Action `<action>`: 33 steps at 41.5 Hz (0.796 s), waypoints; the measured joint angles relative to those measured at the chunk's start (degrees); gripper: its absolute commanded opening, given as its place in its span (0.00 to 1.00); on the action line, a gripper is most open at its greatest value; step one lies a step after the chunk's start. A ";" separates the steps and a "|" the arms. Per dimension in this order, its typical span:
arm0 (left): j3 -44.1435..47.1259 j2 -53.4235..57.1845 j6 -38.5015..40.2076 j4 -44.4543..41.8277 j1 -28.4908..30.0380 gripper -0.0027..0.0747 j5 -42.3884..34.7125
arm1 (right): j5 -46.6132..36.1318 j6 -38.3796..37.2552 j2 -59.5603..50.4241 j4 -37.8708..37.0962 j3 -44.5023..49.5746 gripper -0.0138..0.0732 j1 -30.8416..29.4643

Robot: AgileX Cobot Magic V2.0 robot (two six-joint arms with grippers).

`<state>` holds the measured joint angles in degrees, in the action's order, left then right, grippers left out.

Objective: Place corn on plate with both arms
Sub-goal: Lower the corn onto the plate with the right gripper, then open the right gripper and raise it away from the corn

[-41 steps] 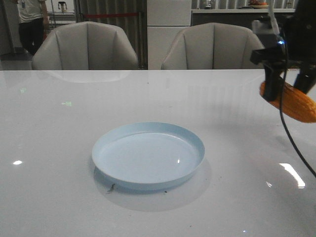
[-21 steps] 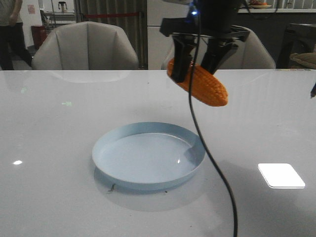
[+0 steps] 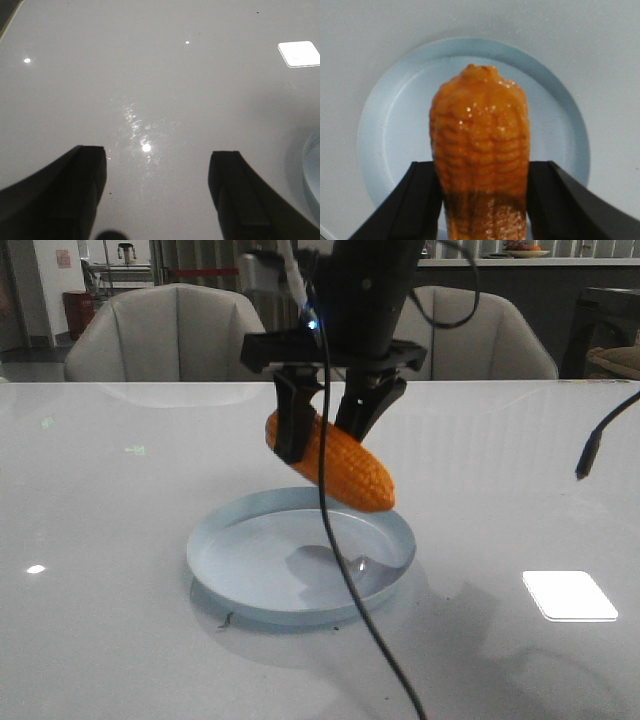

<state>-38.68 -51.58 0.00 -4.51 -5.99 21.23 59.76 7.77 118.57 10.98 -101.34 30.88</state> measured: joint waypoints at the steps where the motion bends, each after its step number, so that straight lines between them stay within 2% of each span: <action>1: 0.00 0.00 0.00 0.00 0.00 0.68 0.01 | 0.01 0.00 0.82 0.31 0.00 0.56 0.12; 7: 0.00 0.00 0.00 0.00 0.00 0.68 0.01 | -0.31 0.00 3.86 1.21 0.00 0.57 0.75; 10: 0.00 0.00 0.00 0.00 0.00 0.68 0.01 | -0.31 0.00 4.67 1.33 0.00 0.60 0.88; 20: 0.00 0.00 0.00 0.00 0.00 0.68 -0.30 | -0.31 0.00 4.78 1.33 -0.24 0.83 1.01; 33: 0.00 0.00 0.00 0.00 0.00 0.68 -0.30 | 1.45 0.00 4.78 1.33 -1.69 0.84 1.01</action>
<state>-38.68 -51.58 0.00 -4.51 -5.99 20.93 61.22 7.77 123.35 12.31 -103.03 31.89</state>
